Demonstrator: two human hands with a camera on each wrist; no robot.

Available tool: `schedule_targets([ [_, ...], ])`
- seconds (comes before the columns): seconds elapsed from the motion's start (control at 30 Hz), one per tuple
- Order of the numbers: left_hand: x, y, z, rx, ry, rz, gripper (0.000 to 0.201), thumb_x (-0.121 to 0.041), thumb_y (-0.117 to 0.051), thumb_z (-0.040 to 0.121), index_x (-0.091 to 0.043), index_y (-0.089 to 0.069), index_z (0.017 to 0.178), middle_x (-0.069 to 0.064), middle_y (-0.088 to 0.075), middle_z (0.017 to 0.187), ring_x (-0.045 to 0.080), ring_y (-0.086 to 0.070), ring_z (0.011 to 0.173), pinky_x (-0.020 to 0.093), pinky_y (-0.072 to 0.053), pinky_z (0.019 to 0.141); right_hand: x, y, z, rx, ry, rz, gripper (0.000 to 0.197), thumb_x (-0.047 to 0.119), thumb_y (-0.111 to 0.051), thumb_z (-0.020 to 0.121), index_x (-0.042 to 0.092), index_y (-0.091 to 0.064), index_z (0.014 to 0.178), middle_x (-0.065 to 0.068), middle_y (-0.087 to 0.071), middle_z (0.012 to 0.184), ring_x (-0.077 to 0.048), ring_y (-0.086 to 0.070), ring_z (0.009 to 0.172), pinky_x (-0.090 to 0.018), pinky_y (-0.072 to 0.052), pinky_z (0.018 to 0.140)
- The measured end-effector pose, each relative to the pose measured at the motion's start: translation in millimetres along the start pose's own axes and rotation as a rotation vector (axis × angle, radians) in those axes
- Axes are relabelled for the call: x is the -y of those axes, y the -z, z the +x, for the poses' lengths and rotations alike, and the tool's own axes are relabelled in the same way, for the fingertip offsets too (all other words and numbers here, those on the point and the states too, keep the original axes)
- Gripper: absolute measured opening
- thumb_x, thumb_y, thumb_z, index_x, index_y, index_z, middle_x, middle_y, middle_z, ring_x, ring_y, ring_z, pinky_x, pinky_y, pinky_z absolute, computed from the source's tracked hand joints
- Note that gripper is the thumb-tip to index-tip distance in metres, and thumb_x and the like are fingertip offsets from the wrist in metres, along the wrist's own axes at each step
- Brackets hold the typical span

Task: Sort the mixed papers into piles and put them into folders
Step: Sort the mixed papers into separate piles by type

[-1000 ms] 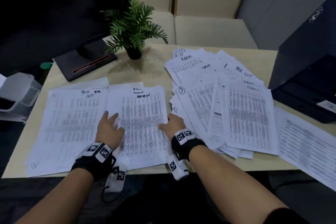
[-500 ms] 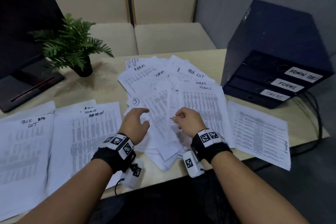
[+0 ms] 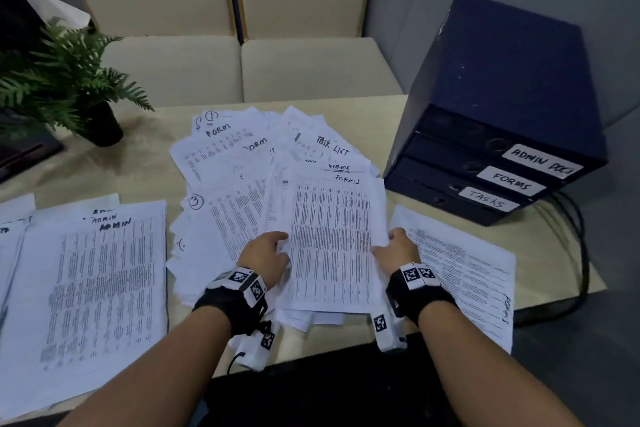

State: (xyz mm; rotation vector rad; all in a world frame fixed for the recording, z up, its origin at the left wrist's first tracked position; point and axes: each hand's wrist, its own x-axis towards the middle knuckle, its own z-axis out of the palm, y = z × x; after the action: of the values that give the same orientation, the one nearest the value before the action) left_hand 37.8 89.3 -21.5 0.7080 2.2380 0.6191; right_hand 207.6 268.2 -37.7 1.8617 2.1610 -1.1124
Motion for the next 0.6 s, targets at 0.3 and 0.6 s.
schedule_targets([
  [0.3, 3, -12, 7, -0.105, 0.023, -0.02, 0.047, -0.014, -0.061, 0.086, -0.014, -0.053, 0.131, 0.007, -0.058, 0.128, 0.022, -0.055, 0.112, 0.028, -0.041, 0.096, -13, 61, 11, -0.196, 0.168, 0.451, 0.007, 0.015, -0.054, 0.095, 0.016, -0.059, 0.101, -0.001, -0.067, 0.09, -0.016, -0.063, 0.075, -0.025, -0.044, 0.057],
  [0.6, -8, -17, 12, -0.172, 0.084, -0.199, 0.072, -0.025, -0.075, 0.079, -0.02, -0.038, 0.14, 0.005, -0.06, 0.105, 0.021, -0.058, 0.094, 0.03, -0.048, 0.083, -4, 10, 11, -0.001, 0.127, 0.17, 0.01, 0.013, -0.06, 0.091, 0.011, -0.05, 0.094, -0.001, -0.057, 0.082, -0.019, -0.051, 0.067, -0.026, -0.036, 0.054],
])
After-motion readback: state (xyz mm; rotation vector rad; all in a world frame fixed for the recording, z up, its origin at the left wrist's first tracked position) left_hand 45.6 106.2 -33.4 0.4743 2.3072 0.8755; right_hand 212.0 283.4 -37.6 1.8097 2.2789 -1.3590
